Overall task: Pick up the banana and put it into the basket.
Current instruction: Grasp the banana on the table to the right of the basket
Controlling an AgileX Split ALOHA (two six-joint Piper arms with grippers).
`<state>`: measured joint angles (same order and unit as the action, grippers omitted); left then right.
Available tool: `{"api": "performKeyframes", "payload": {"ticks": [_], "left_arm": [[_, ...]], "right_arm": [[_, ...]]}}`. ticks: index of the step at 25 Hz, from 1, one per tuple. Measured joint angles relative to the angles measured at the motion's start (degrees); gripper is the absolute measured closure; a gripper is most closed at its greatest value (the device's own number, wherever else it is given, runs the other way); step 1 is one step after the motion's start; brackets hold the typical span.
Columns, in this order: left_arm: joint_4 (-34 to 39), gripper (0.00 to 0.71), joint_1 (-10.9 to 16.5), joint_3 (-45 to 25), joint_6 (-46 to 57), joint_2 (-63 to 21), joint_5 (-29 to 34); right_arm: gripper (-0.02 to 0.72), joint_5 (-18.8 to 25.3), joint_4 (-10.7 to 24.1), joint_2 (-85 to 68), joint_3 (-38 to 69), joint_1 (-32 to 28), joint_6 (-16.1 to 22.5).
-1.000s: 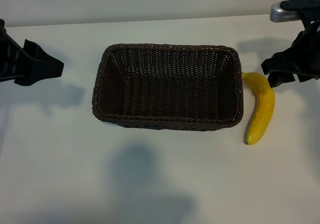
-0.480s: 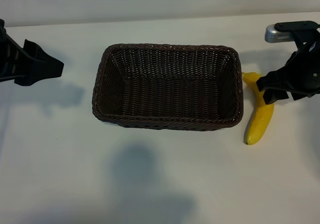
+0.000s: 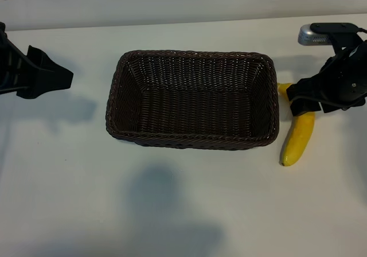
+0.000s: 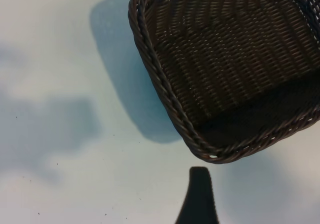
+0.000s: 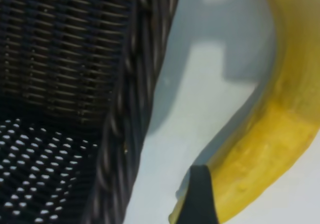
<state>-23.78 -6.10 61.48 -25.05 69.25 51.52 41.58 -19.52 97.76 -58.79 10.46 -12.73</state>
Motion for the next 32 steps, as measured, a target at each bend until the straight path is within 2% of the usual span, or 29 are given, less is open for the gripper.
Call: {"api": "performKeyframes", "payload": {"ticks": [6, 13, 24, 32], "left_arm": [[0.0, 0.100, 0.0, 0.0, 0.0, 0.0, 0.1], [0.0, 0.100, 0.0, 0.0, 0.0, 0.0, 0.1], [0.0, 0.100, 0.0, 0.0, 0.0, 0.0, 0.1], [0.0, 0.100, 0.0, 0.0, 0.0, 0.0, 0.1]], "right_arm": [[0.110, -0.3, -0.1, 3.5, 0.0, 0.3, -0.2], [0.110, -2.9, -0.2, 6.4, 0.0, 3.5, -0.6], [0.095, -4.7, 1.0, 6.6, 0.0, 3.5, -0.4], [0.094, -4.3, 5.9, 7.0, 0.0, 3.5, 2.4]]}}
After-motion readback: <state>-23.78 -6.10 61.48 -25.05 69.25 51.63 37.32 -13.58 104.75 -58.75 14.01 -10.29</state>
